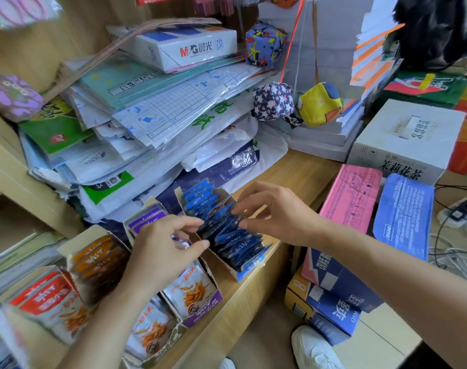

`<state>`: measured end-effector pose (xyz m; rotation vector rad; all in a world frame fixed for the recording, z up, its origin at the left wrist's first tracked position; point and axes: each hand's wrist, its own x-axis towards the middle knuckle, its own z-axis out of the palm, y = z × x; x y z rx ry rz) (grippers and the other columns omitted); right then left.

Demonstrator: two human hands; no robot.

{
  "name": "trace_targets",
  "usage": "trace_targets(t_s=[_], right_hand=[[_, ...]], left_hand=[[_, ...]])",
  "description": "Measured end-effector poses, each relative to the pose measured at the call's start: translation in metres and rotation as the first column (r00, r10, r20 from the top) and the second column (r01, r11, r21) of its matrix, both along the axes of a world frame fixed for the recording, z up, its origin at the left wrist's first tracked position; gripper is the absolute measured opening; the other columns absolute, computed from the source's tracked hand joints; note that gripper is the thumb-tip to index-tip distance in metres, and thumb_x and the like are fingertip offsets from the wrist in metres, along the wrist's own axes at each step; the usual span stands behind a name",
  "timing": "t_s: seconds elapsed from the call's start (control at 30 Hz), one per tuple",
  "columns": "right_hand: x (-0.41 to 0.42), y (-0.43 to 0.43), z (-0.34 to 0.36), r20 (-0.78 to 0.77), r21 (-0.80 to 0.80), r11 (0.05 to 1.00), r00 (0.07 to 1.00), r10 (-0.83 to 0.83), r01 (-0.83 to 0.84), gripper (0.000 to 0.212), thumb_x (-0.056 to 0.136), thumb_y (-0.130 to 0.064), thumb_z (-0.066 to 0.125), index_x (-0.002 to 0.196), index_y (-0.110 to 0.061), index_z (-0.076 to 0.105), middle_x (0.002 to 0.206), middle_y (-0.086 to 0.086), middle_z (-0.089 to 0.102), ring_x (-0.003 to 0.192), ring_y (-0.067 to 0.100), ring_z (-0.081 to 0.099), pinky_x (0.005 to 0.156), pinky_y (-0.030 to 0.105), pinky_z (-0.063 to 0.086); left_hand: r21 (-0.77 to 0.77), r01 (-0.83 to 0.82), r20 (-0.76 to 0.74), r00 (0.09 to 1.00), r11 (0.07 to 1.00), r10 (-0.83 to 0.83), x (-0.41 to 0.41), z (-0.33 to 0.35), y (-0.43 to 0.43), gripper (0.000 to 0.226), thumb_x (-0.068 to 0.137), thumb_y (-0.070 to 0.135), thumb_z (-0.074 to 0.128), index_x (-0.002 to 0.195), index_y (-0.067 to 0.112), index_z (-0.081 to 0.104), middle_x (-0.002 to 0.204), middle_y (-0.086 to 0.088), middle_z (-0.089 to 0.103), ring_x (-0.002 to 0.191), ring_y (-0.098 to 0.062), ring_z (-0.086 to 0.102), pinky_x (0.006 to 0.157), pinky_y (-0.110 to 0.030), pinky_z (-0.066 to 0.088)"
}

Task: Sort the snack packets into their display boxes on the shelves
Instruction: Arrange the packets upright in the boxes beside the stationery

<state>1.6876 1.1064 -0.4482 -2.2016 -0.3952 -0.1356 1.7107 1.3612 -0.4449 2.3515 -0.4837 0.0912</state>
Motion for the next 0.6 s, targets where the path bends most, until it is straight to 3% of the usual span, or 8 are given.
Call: trace_targets(t_s=[0.13, 0.27, 0.37, 0.5, 0.6], right_hand=[[0.001, 0.002, -0.003, -0.025, -0.048, 0.998, 0.999, 0.031, -0.032, 0.01, 0.087, -0.012, 0.076, 0.094, -0.018, 0.079, 0.096, -0.007, 0.07, 0.087, 0.009, 0.069, 0.079, 0.033, 0.058], [0.002, -0.001, -0.004, -0.044, -0.07, 0.996, 0.998, 0.048, -0.051, 0.011, 0.087, -0.01, 0.075, 0.09, -0.02, 0.079, 0.093, -0.007, 0.072, 0.085, 0.01, 0.07, 0.079, 0.034, 0.058], [0.005, -0.001, -0.003, -0.066, -0.052, 0.997, 0.997, 0.047, -0.051, 0.008, 0.088, -0.012, 0.073, 0.091, -0.017, 0.079, 0.089, -0.007, 0.074, 0.082, 0.007, 0.07, 0.077, 0.029, 0.058], [0.012, 0.001, -0.003, -0.11, 0.065, 0.991, 0.988, -0.112, 0.12, 0.003, 0.09, -0.014, 0.074, 0.093, -0.015, 0.074, 0.077, -0.004, 0.074, 0.066, 0.008, 0.071, 0.066, 0.022, 0.056], [0.024, 0.002, -0.003, -0.115, 0.079, 0.969, 0.968, -0.223, 0.232, 0.022, 0.088, -0.013, 0.075, 0.109, -0.018, 0.071, 0.083, -0.005, 0.074, 0.062, 0.01, 0.071, 0.063, 0.02, 0.056]], left_hand=[[0.106, 0.051, 0.132, 0.989, 0.993, -0.065, 0.006, -0.005, -0.002, 0.02, 0.077, 0.025, 0.087, 0.095, 0.031, 0.08, 0.081, 0.021, 0.067, 0.074, -0.002, 0.064, 0.066, -0.021, 0.055], [0.1, 0.059, 0.21, 0.975, 0.993, -0.079, 0.014, -0.005, -0.003, 0.006, 0.082, 0.027, 0.082, 0.087, 0.029, 0.081, 0.08, 0.02, 0.066, 0.072, 0.003, 0.063, 0.063, -0.006, 0.046], [0.054, 0.081, 0.214, 0.973, 0.995, -0.09, 0.018, -0.006, -0.006, 0.007, 0.083, 0.026, 0.08, 0.09, 0.027, 0.081, 0.08, 0.019, 0.068, 0.072, 0.004, 0.065, 0.065, -0.011, 0.051], [0.004, 0.083, 0.172, 0.982, 0.997, -0.083, 0.024, -0.006, -0.013, 0.021, 0.074, 0.018, 0.089, 0.093, 0.022, 0.08, 0.082, 0.015, 0.067, 0.07, 0.0, 0.067, 0.065, -0.012, 0.054], [0.075, 0.096, 0.227, 0.967, 0.992, -0.111, 0.028, -0.004, -0.015, 0.023, 0.074, 0.01, 0.088, 0.092, 0.022, 0.079, 0.081, 0.016, 0.064, 0.064, 0.001, 0.063, 0.065, -0.012, 0.053]])
